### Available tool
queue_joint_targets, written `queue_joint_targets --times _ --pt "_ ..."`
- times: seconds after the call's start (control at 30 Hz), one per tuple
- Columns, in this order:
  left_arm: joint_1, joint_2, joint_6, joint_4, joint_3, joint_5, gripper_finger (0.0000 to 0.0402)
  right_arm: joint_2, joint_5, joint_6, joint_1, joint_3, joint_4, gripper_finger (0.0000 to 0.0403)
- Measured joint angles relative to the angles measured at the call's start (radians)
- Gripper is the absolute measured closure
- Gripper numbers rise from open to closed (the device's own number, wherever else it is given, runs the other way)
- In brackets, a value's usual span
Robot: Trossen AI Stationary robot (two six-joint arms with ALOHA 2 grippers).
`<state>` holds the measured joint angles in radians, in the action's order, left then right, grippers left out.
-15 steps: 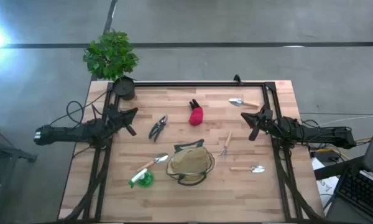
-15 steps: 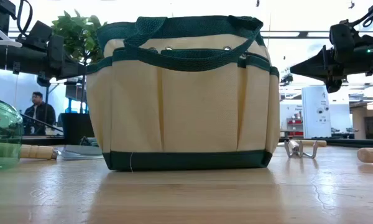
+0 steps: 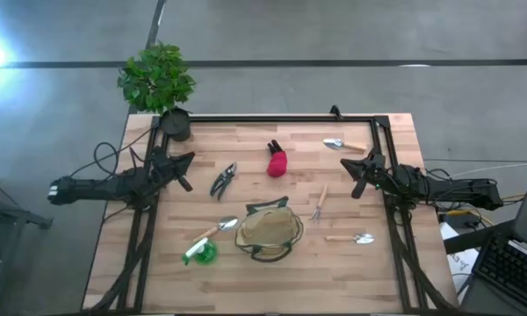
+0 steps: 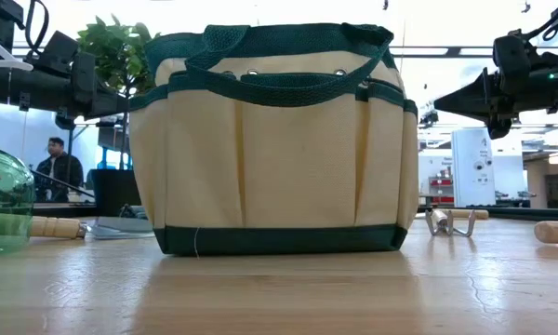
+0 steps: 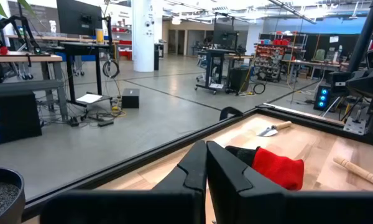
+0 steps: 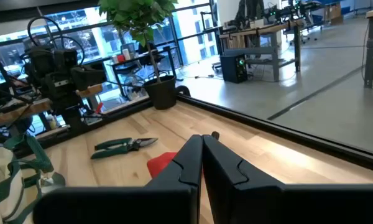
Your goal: Pick & Place Garden tools in Gardening bag
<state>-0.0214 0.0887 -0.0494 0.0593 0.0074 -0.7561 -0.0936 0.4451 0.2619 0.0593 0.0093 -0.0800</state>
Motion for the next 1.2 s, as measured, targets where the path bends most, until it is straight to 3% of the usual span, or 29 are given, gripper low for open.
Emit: queue_joint_targets --times 0.63,0.77,1.2 --pt "0.000 0.000 0.000 0.000 0.000 0.000 0.0387 0.000 0.000 -0.016 0.000 0.000 -0.013 0.0394" --pt "0.000 0.000 0.000 0.000 0.000 0.000 0.0388 0.002 0.002 -0.109 0.000 0.000 -0.124 0.0394" --pt "0.000 0.000 -0.012 0.000 0.000 0.000 0.0387 0.001 0.001 -0.100 0.000 0.000 -0.274 0.0394"
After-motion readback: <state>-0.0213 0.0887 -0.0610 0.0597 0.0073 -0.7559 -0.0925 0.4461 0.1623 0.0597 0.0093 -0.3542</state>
